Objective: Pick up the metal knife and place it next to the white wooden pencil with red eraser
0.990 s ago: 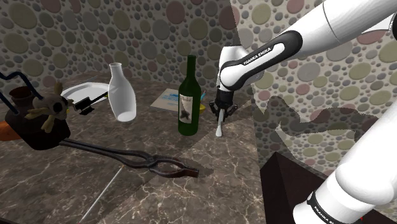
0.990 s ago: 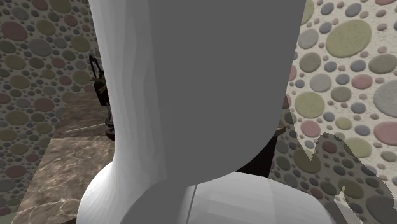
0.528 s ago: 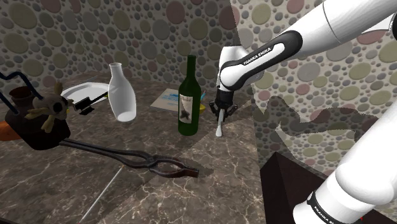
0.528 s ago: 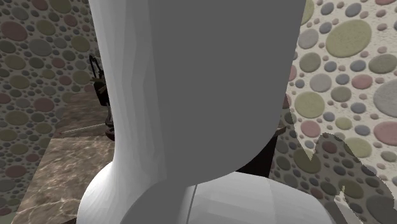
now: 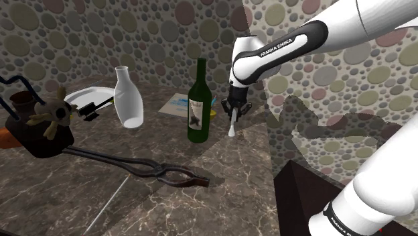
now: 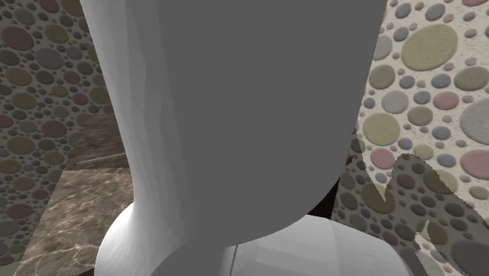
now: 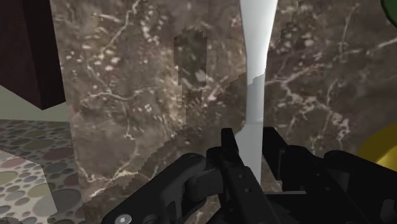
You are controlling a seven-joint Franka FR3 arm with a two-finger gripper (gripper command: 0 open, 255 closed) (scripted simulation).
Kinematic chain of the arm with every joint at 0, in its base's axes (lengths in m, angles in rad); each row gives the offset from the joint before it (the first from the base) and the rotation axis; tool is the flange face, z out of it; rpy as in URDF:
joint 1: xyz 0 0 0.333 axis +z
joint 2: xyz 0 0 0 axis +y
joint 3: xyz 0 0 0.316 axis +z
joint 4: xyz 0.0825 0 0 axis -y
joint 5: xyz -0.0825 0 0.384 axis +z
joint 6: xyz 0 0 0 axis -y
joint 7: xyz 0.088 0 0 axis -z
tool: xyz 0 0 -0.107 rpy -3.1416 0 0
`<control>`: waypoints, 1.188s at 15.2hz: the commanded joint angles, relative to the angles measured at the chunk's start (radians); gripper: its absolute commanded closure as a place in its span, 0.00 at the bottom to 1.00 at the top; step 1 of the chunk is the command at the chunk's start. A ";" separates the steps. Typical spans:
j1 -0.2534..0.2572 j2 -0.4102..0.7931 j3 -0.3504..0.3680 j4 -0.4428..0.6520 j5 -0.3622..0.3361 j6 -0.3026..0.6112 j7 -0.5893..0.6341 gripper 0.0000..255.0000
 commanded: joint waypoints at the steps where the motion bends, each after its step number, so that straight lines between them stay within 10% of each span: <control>1: 0.000 -0.014 0.000 0.012 0.003 -0.026 -0.002 1.00; 18: 0.127 -0.061 0.155 0.044 0.040 -0.102 0.259 1.00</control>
